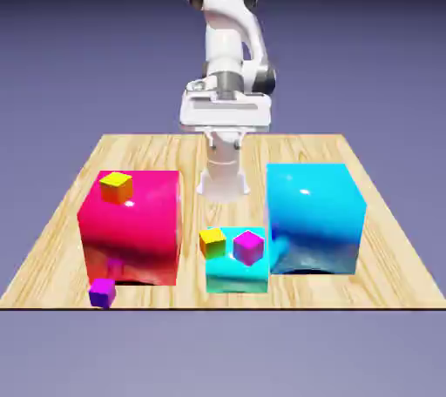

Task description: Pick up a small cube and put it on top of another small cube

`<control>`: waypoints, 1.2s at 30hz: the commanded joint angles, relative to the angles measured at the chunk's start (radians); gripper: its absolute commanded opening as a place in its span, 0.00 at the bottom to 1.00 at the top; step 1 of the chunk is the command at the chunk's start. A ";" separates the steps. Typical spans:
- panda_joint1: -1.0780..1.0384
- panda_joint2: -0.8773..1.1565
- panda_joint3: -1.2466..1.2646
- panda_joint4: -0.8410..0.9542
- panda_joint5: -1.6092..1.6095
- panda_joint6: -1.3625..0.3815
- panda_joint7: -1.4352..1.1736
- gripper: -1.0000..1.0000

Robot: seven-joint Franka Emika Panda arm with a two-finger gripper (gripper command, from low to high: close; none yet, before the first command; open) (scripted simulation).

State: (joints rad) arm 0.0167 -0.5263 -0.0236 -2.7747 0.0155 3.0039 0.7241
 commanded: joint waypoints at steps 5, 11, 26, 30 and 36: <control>0.019 0.181 -0.098 0.146 0.064 -0.137 -0.070 0.50; 0.043 0.399 -0.215 0.322 0.142 -0.302 -0.154 0.50; 0.101 0.942 -0.509 0.761 0.334 -0.714 -0.364 0.50; 0.117 1.087 -0.587 0.878 0.386 -0.824 -0.420 0.50; 0.140 1.305 -0.704 1.054 0.463 -0.989 -0.504 0.50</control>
State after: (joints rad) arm 0.1567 0.7784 -0.7280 -1.7208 0.4785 2.0153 0.2202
